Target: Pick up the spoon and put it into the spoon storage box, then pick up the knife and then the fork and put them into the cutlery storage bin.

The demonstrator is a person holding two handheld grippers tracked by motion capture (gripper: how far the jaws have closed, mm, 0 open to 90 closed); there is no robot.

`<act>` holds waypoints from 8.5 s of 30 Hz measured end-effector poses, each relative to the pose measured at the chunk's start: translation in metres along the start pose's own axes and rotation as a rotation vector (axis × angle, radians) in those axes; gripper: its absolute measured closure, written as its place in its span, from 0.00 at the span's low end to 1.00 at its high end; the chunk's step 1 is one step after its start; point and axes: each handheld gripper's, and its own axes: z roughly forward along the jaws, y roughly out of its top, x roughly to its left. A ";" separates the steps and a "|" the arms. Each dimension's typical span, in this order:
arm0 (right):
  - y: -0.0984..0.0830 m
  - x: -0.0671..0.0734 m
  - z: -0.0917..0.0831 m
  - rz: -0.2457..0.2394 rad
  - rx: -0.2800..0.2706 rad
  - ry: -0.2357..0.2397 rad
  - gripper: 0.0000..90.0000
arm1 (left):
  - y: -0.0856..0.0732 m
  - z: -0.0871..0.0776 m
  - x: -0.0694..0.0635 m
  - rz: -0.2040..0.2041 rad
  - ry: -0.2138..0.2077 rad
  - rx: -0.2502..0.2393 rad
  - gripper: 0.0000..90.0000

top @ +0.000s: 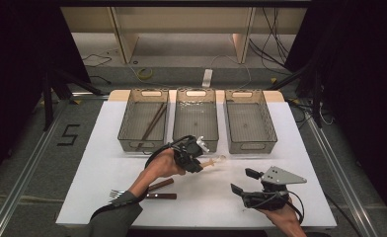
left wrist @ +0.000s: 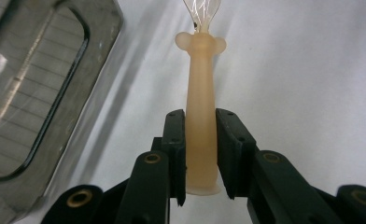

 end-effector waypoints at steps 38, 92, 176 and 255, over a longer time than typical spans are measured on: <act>0.000 0.000 0.000 -0.003 -0.001 -0.002 0.29 | 0.004 -0.051 0.005 -0.063 0.006 -0.108 0.82; 0.000 -0.001 0.001 0.006 -0.003 0.003 0.29 | 0.004 -0.074 0.077 -0.420 0.193 -0.318 0.82; 0.002 0.002 0.002 -0.004 -0.001 0.010 0.29 | -0.058 -0.091 0.045 -0.436 0.134 -0.215 0.26; 0.002 0.001 0.005 -0.014 0.008 0.005 0.29 | -0.123 -0.053 0.005 -0.317 0.051 0.173 0.50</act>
